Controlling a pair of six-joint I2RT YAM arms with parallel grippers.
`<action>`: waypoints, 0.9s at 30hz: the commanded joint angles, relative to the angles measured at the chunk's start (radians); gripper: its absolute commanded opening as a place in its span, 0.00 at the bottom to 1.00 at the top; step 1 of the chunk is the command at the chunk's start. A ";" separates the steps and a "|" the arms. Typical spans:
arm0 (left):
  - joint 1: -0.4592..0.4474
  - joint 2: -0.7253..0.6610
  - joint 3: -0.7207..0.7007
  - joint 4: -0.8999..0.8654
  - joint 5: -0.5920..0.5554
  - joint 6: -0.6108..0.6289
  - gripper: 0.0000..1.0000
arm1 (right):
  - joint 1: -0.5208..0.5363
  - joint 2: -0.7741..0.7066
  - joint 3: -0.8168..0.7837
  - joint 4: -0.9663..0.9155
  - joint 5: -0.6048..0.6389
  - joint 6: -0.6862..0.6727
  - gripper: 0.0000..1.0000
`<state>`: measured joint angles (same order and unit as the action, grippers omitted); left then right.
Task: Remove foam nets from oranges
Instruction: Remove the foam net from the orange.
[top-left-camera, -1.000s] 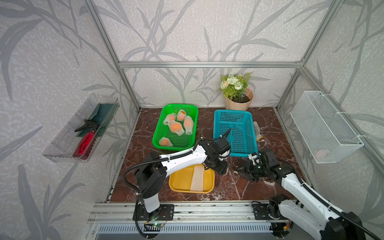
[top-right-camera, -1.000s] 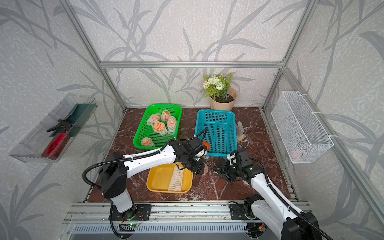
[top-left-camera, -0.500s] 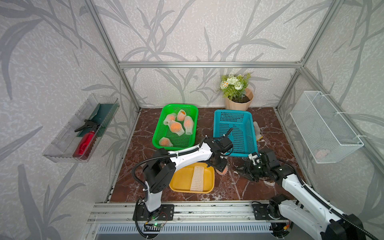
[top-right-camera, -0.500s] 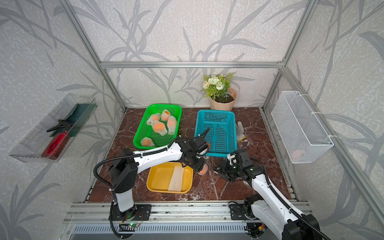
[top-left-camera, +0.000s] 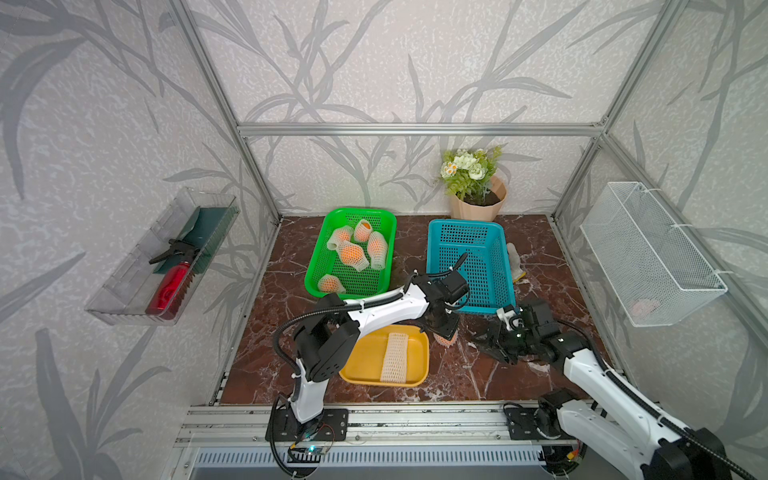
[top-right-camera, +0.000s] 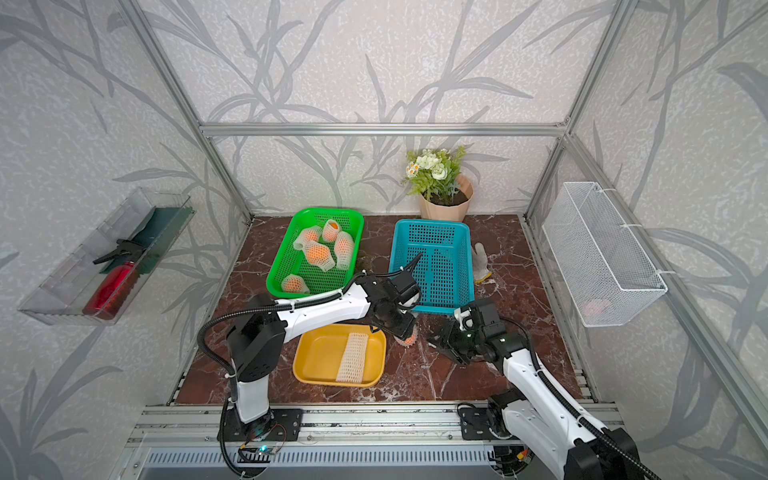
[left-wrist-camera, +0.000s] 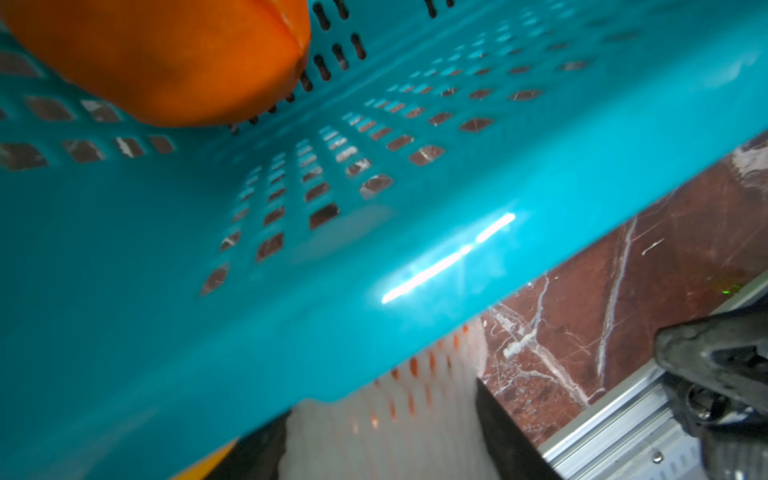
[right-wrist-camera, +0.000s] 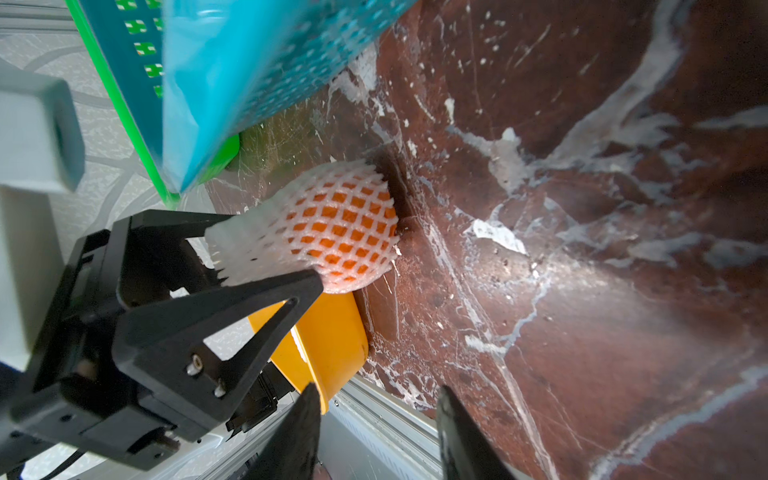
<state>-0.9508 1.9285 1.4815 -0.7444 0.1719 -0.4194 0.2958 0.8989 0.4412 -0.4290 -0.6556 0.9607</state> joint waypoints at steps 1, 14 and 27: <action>0.009 0.010 0.002 0.033 0.020 -0.002 0.53 | 0.005 0.005 -0.009 0.011 -0.013 -0.010 0.46; 0.009 -0.020 -0.029 0.078 0.066 0.027 0.18 | 0.005 0.031 -0.010 0.034 -0.026 -0.020 0.45; -0.015 -0.068 -0.045 0.059 0.232 0.137 0.07 | 0.006 0.038 0.011 0.034 0.005 -0.041 0.45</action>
<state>-0.9573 1.9064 1.4425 -0.6613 0.3481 -0.3317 0.2955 0.9287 0.4408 -0.3996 -0.6613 0.9417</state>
